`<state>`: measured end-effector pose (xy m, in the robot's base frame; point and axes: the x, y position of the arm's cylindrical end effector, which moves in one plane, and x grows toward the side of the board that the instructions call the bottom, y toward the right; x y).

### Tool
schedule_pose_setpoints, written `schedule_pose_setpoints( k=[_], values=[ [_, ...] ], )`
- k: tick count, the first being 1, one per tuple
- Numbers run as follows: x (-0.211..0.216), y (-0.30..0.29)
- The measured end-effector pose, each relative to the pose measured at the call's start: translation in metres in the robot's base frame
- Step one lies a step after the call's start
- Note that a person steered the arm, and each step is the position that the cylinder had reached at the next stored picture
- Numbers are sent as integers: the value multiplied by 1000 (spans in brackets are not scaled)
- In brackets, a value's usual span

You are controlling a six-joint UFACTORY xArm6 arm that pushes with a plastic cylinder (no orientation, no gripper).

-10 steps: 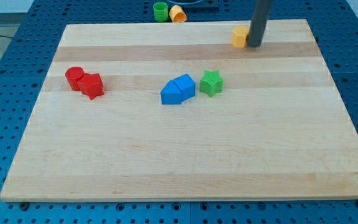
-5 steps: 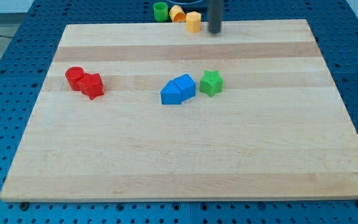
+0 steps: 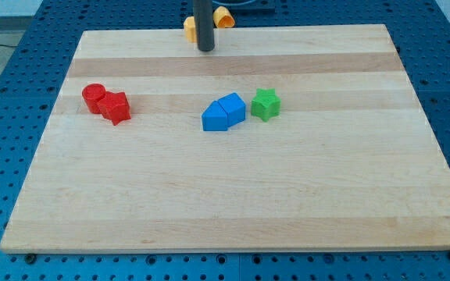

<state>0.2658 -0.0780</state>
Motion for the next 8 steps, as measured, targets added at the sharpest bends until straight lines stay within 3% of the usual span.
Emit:
schedule_pose_setpoints(
  k=[1,2,3,4,5,6,7,8],
  values=[
    [-1,-84],
    [-74,-100],
    [-73,-99],
    [-74,-68],
    [-56,29],
    [31,69],
    [12,141],
    [-63,138]
  ],
)
